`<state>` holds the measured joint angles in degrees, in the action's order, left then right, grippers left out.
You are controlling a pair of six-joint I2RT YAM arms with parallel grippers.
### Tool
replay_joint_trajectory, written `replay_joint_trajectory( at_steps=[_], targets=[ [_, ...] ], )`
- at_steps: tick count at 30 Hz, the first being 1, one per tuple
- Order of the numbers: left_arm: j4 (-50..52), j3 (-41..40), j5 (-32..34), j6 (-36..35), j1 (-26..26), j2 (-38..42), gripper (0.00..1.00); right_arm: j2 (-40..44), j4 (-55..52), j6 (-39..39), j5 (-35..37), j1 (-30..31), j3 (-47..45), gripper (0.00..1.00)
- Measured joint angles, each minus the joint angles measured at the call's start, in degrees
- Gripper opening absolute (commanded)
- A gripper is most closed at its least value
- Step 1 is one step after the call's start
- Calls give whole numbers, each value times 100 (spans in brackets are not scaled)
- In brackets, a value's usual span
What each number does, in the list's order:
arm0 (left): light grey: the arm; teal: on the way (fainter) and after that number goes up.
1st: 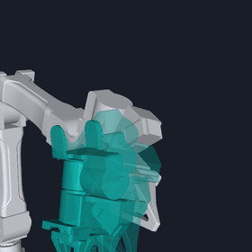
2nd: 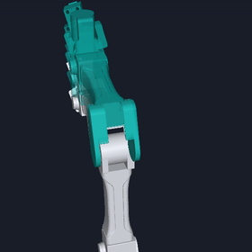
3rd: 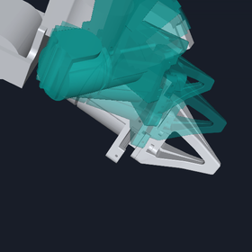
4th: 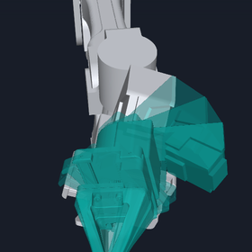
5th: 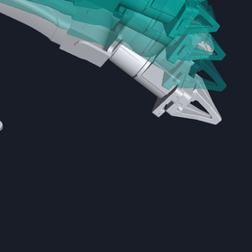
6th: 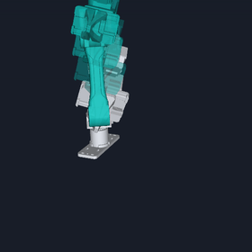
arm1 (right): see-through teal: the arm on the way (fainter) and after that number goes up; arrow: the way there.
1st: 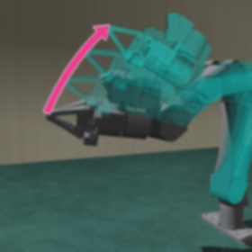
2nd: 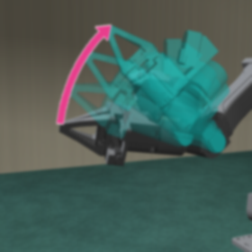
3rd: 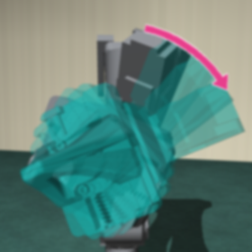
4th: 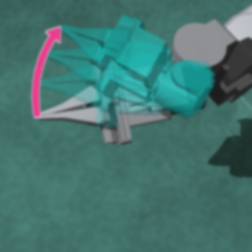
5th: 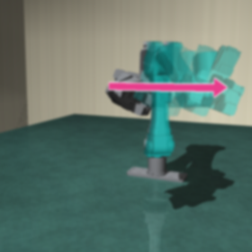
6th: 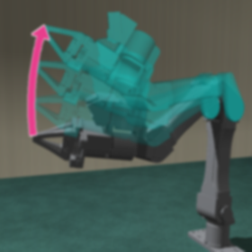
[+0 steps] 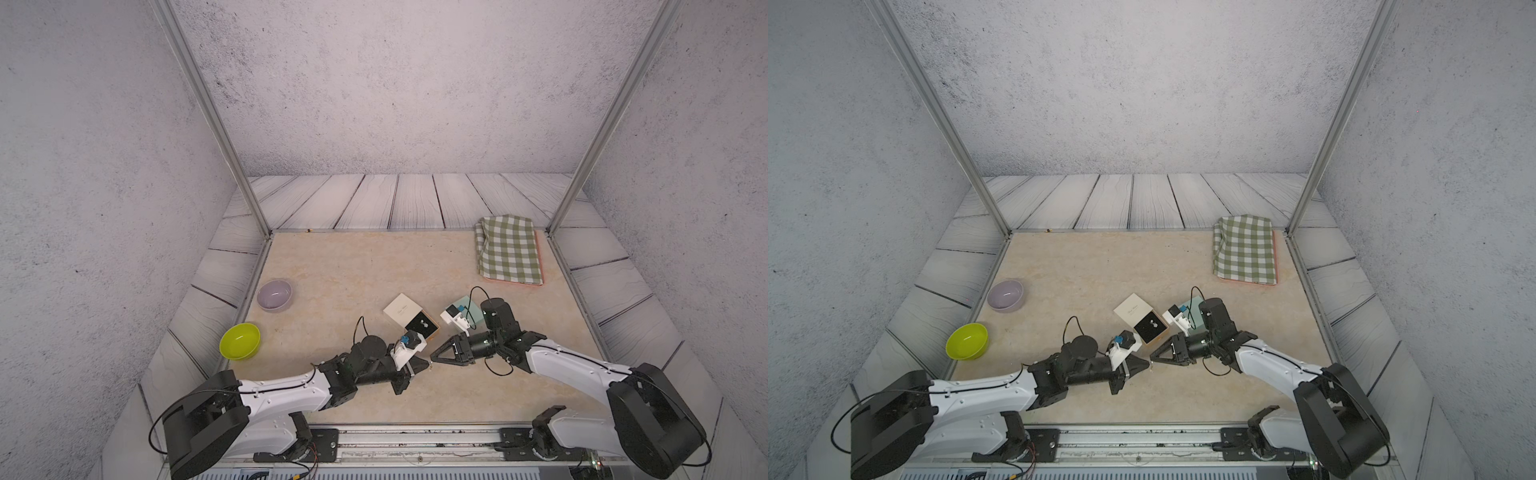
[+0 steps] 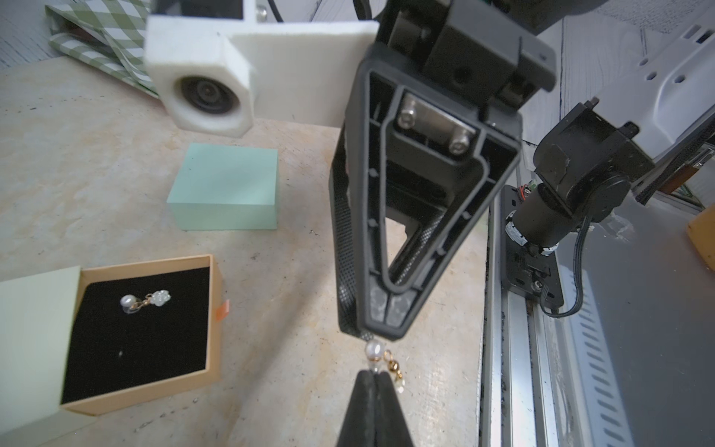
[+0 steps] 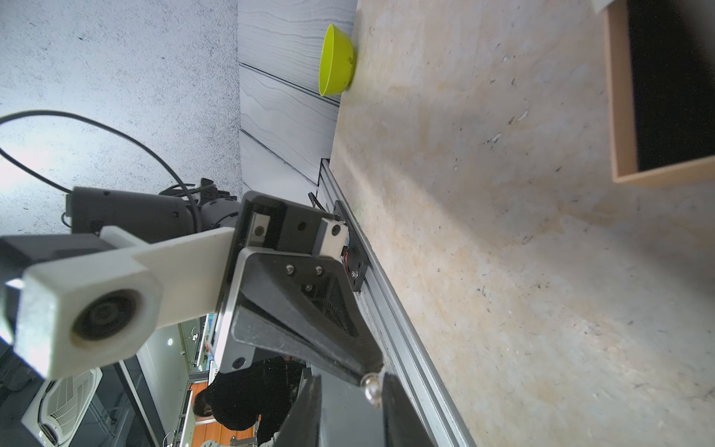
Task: Place the earrings into the drawer-style jewelry box
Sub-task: Pick up the earring from the center of the board.
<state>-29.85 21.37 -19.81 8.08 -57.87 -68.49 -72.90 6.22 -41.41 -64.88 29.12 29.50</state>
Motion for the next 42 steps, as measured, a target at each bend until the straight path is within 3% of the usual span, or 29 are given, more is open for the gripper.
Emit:
replay_joint_trajectory(
  at_steps=[12,40,41,42],
  targets=[
    [0,0,-9,13,0,0,0,-155,105,-46,-85,35,-103,30],
    [24,-2,7,39,0,55,0,-221,302,-223,-118,129,-151,7],
    [31,-2,7,37,0,52,3,-221,291,-223,-116,129,-149,7],
    [44,0,9,37,0,52,13,-221,251,-223,-114,129,-142,7]
  ],
)
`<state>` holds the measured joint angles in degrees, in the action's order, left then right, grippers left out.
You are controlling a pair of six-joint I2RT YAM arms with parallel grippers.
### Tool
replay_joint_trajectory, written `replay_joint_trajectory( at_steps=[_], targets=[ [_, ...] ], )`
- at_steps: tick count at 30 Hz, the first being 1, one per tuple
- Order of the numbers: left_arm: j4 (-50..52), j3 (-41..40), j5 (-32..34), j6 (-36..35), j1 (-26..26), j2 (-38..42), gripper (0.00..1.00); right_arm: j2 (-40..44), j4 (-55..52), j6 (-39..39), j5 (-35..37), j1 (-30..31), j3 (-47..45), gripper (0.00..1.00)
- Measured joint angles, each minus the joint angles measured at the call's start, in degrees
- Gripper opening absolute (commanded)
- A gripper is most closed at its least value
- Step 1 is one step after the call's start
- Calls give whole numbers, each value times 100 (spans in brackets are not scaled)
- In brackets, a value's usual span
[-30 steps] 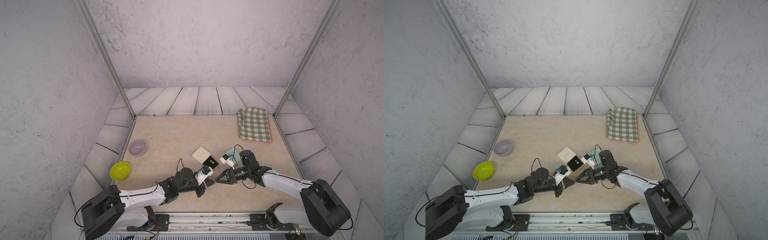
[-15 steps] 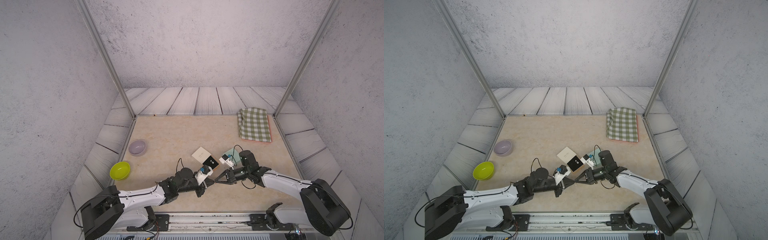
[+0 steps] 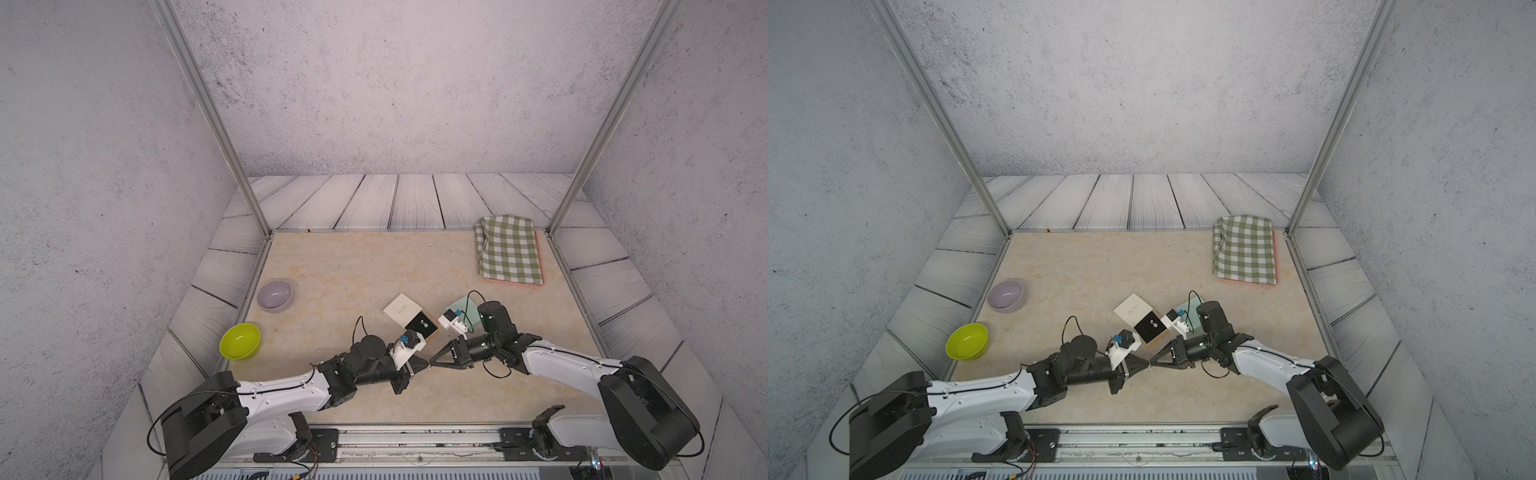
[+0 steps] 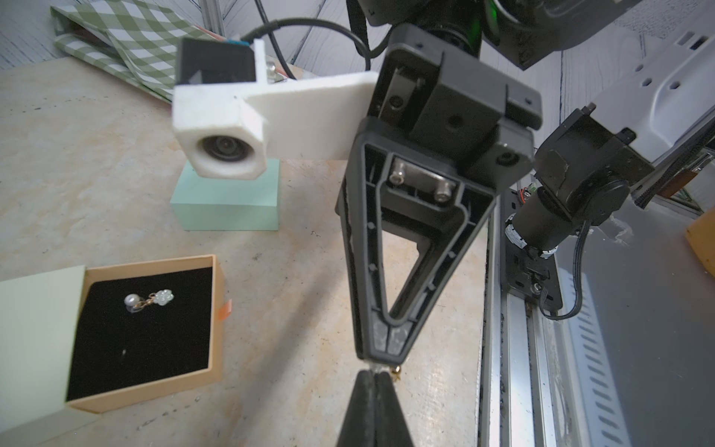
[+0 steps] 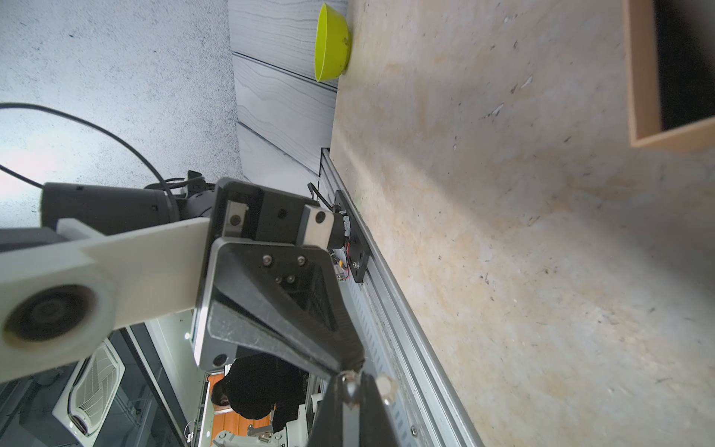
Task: Place the earrings into the drawer-style jewelry box
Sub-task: Pick up the earring from the center of the board, then insert the earring into the inner lining.
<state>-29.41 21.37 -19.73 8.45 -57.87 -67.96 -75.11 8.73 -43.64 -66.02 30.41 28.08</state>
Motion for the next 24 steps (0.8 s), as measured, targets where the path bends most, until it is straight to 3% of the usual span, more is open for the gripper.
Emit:
replay_joint_trajectory(
  at_steps=[4,8,9,16,24],
  targets=[
    [142,7,151,35,0,2,54,0,-422,103,70,15,192,7],
    [660,90,715,337,0,212,91,-15,-1384,470,636,28,754,7],
    [758,90,916,448,2,343,95,-44,-1606,584,826,28,918,7],
    [1569,470,1956,1174,623,710,96,-984,-3515,1416,2778,101,2660,7],
    [2597,1108,1998,1440,1506,835,96,-1698,-4767,2035,4400,446,3626,7]
  ],
)
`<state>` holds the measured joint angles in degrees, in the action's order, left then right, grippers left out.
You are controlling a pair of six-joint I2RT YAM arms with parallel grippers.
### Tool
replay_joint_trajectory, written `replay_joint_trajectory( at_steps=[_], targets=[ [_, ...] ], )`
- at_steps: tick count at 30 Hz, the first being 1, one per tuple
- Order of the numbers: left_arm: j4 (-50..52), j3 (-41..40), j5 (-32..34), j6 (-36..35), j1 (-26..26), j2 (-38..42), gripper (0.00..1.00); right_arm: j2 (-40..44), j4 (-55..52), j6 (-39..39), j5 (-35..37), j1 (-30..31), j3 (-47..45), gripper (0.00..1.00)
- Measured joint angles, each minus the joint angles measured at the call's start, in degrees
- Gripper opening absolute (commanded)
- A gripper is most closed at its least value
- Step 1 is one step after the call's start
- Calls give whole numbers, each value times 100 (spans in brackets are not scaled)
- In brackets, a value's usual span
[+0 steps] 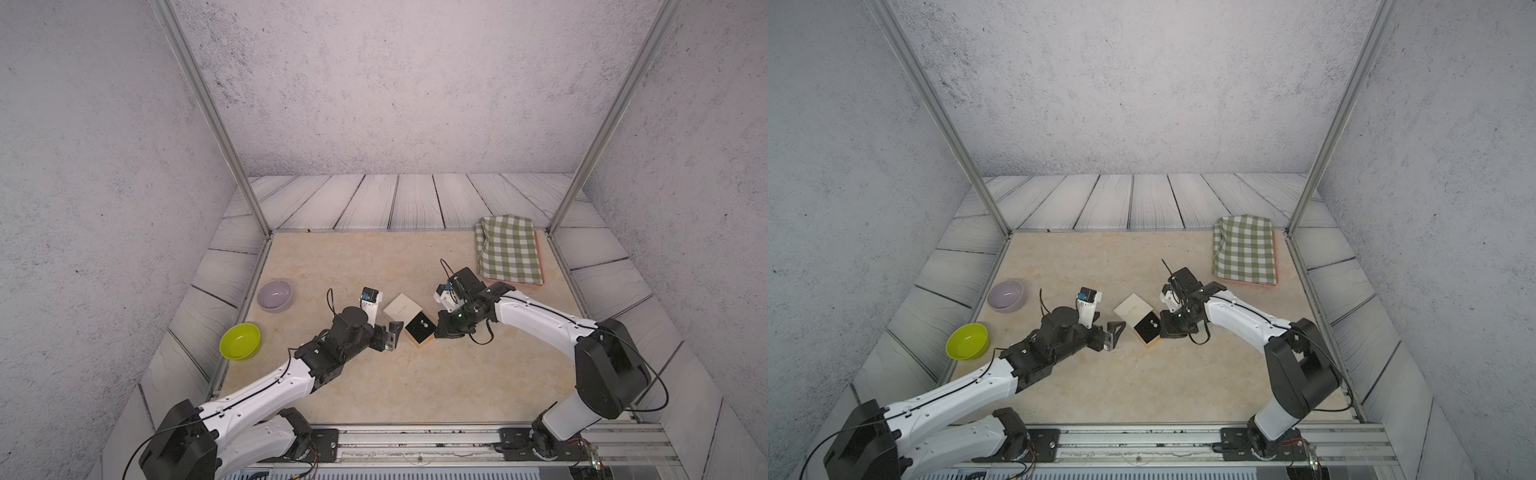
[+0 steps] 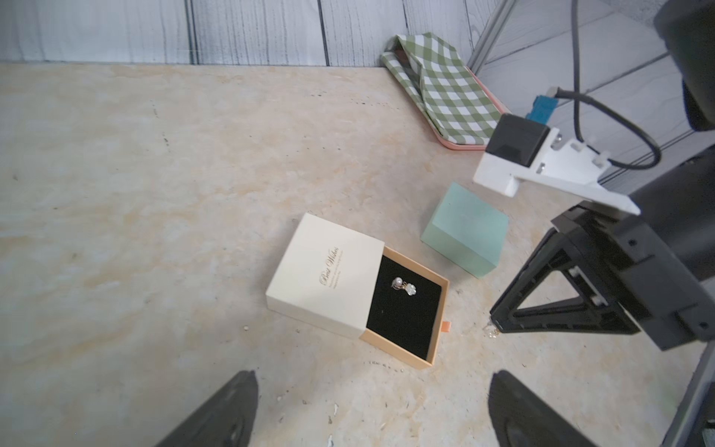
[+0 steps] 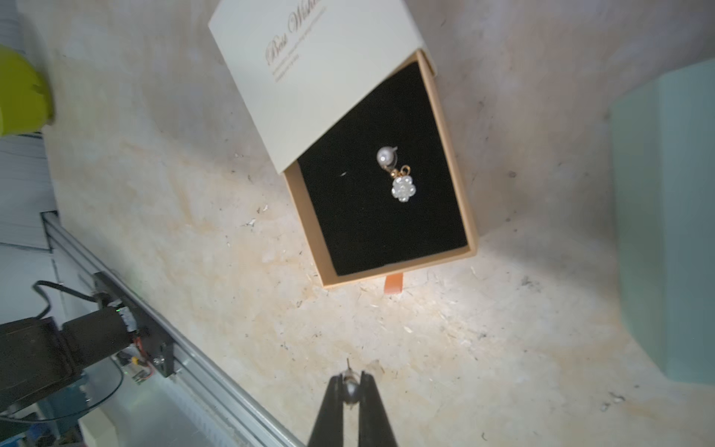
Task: Place the earrings into the drawer-style jewelry box
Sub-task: Insert the earring into the inner lining.
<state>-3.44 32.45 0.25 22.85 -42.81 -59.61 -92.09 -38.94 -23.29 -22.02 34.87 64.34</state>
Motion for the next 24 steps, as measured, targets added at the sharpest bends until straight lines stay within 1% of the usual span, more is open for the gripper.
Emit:
replay_joint_trajectory(
  at_steps=[6,13,24],
  targets=[
    [656,409,-114,76,391,-195,95,-457,-378,221,732,466,732,7],
    [1137,584,-415,177,839,-433,94,-1187,-581,385,1200,872,1517,7],
    [1274,605,-629,186,931,-437,94,-1661,-772,413,1716,1054,1891,7]
  ],
)
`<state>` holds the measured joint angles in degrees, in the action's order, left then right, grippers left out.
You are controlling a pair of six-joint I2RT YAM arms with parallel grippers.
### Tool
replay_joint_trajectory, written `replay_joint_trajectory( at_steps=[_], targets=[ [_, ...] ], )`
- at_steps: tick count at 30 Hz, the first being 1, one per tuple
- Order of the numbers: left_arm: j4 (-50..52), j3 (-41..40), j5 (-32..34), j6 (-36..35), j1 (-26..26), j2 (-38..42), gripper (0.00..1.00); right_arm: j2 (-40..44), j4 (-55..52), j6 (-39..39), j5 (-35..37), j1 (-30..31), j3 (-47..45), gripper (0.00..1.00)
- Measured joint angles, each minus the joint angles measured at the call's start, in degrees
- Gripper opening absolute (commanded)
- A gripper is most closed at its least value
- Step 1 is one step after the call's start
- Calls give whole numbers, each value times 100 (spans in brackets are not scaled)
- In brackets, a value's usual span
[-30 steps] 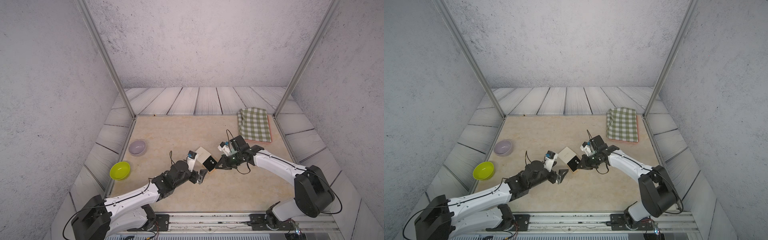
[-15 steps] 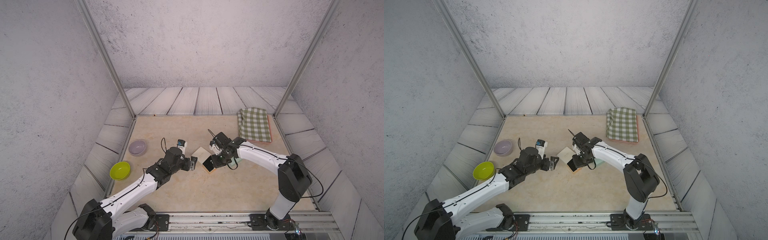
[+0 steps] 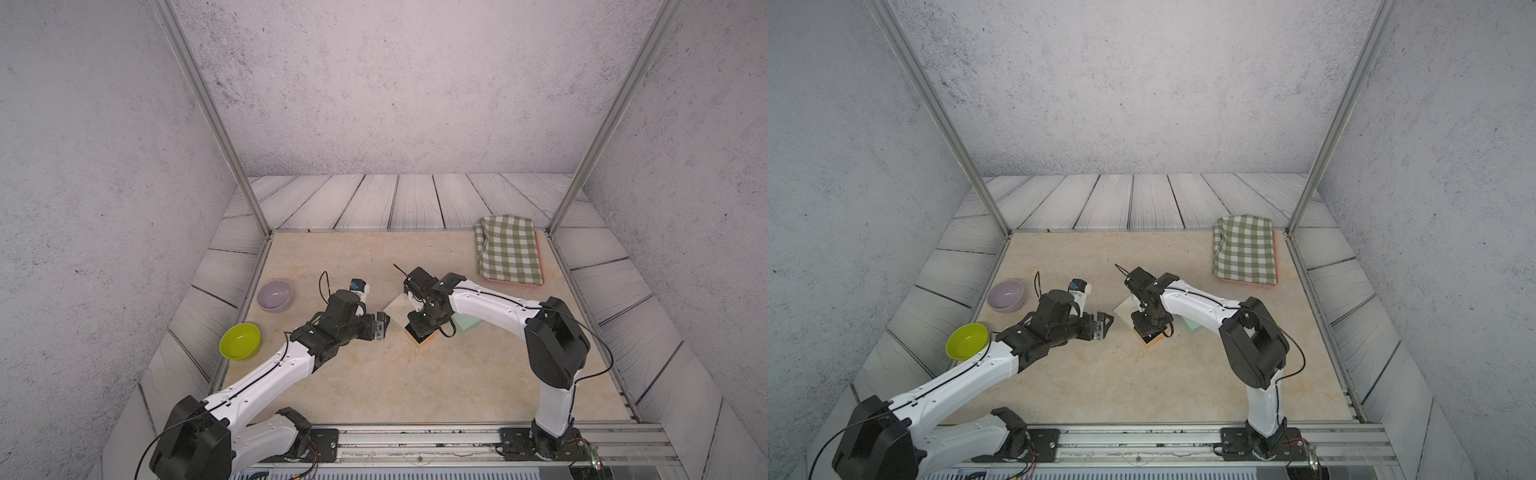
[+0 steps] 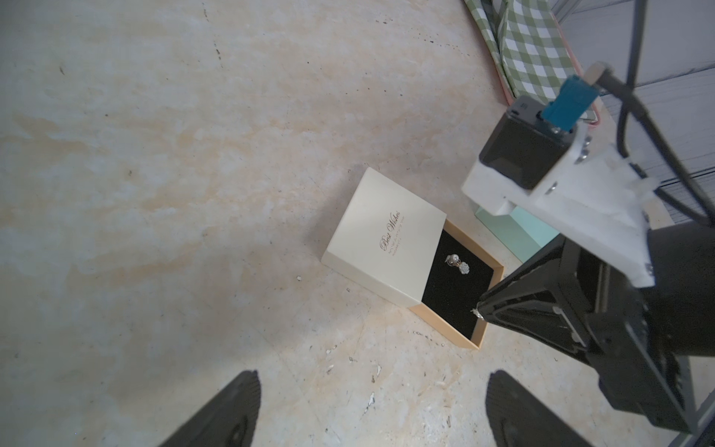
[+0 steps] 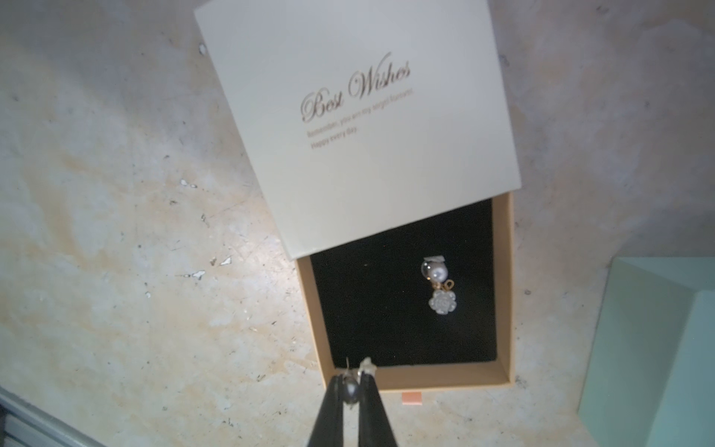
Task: Place the earrings into the drawer-style jewelry box
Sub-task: Insert the earring into the inner lining.
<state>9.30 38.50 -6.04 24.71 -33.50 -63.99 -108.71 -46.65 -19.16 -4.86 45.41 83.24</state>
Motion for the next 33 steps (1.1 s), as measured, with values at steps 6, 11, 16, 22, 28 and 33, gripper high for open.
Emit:
replay_joint_trajectory(
  at_steps=[6,11,16,22,28,33],
  targets=[
    [0,0,-44,0,0,0,94,-199,-48,0,131,9,199,7],
    [-2,0,-94,0,0,2,94,-402,-109,26,216,7,348,7],
    [-7,0,-129,0,0,2,94,-531,-144,46,249,7,404,7],
    [-9,0,-138,0,0,2,94,-549,-157,61,249,17,457,7],
    [-13,-4,-192,0,0,2,94,-553,-155,66,249,17,516,7],
    [-52,-17,-225,0,0,4,94,-640,-177,83,249,20,629,7]
  ],
)
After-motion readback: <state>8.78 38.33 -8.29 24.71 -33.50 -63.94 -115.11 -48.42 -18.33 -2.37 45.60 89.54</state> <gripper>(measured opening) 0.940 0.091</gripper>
